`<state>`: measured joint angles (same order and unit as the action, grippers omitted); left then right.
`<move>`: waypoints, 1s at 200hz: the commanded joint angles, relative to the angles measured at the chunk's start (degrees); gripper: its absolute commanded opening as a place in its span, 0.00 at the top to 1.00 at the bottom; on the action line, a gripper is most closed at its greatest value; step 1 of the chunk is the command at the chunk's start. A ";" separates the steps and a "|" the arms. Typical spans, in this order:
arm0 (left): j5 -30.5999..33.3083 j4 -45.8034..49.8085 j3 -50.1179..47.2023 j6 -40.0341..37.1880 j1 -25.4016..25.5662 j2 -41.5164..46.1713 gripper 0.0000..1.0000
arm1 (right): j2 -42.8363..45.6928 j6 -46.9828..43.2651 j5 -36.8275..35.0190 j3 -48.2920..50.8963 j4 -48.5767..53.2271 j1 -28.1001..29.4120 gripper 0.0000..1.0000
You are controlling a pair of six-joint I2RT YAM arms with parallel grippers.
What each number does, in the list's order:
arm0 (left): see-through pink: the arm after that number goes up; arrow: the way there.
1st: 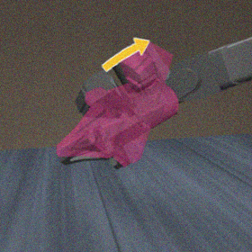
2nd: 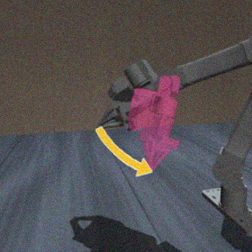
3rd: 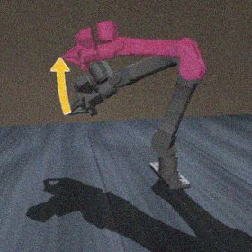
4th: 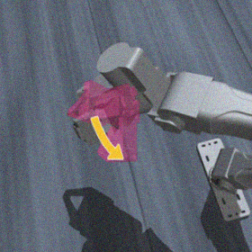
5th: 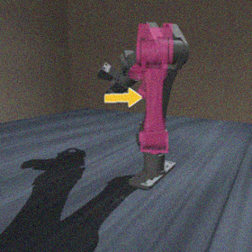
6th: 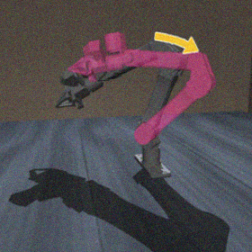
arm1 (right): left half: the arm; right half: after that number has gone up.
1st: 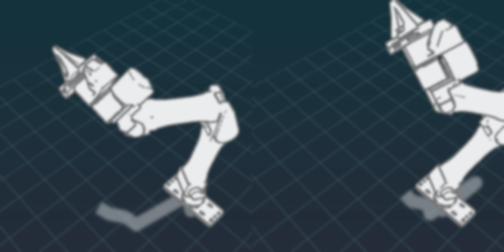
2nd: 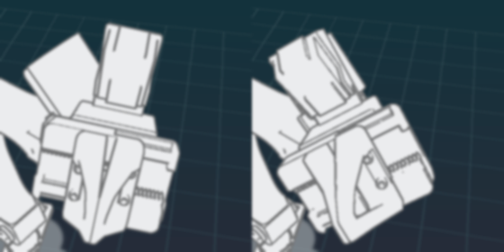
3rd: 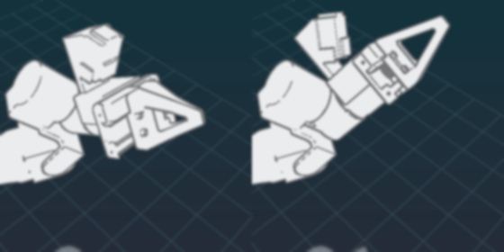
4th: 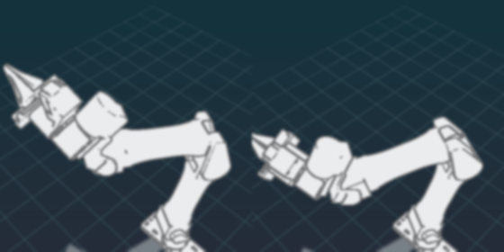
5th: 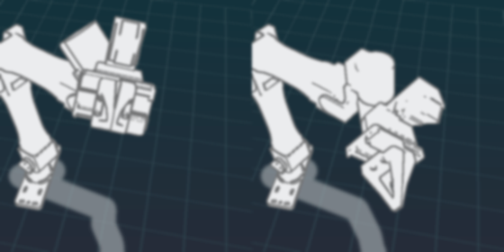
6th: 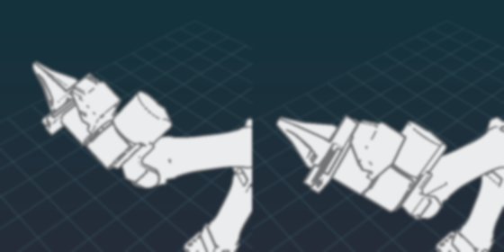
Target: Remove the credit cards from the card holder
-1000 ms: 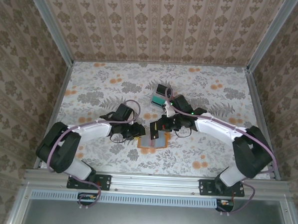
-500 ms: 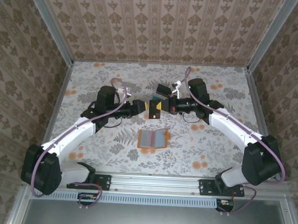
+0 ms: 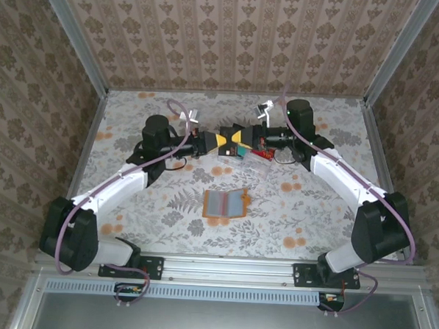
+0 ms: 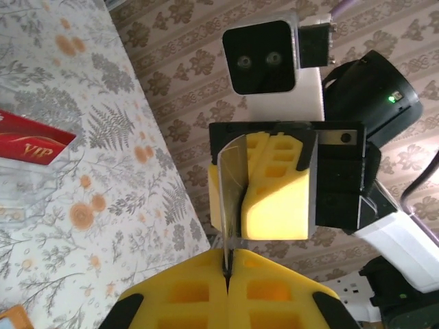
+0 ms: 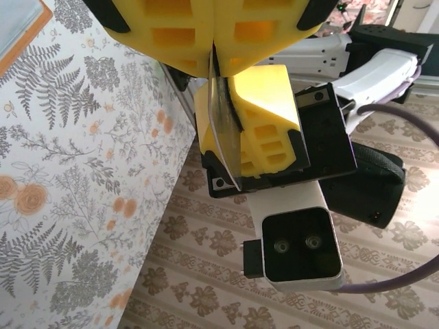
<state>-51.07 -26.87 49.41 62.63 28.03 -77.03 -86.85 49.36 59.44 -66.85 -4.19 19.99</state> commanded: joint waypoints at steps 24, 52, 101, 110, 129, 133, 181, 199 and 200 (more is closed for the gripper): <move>5.17 -10.15 -0.29 4.97 0.54 -1.33 1.00 | -1.40 8.22 1.52 -0.99 -9.02 0.62 0.79; 9.97 -11.62 -2.33 6.80 0.62 -0.68 1.00 | -0.76 10.62 -1.38 0.97 -12.42 0.62 0.88; 16.83 6.39 -2.38 4.30 -0.72 2.37 0.34 | -0.60 -6.57 -9.30 -3.39 3.82 0.40 1.00; 18.95 15.86 -1.58 0.92 -1.36 3.68 0.24 | -0.81 -13.63 -12.91 -5.26 10.30 0.40 1.00; 26.21 32.87 0.77 -7.84 -1.57 6.19 0.08 | -3.46 -29.63 -20.33 -10.81 22.99 0.40 1.00; 27.95 36.47 1.11 -9.29 -3.00 6.61 0.06 | -4.21 -32.28 -22.02 -12.15 25.32 0.36 1.00; 34.92 48.98 -0.80 -16.03 -6.46 11.20 0.00 | -10.63 -55.30 -32.91 -19.55 31.07 0.27 1.00; 35.84 50.97 -0.97 -17.57 -7.20 12.36 0.00 | -13.37 -60.98 -34.59 -23.60 32.72 0.24 1.00; 35.90 51.18 -0.93 -17.69 -7.20 12.40 0.00 | -13.49 -61.19 -34.67 -23.81 32.78 0.23 1.00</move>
<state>-19.00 16.38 48.82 50.19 21.69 -66.85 -97.41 2.66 31.05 -85.36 23.40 20.27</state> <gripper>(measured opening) 0.993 0.067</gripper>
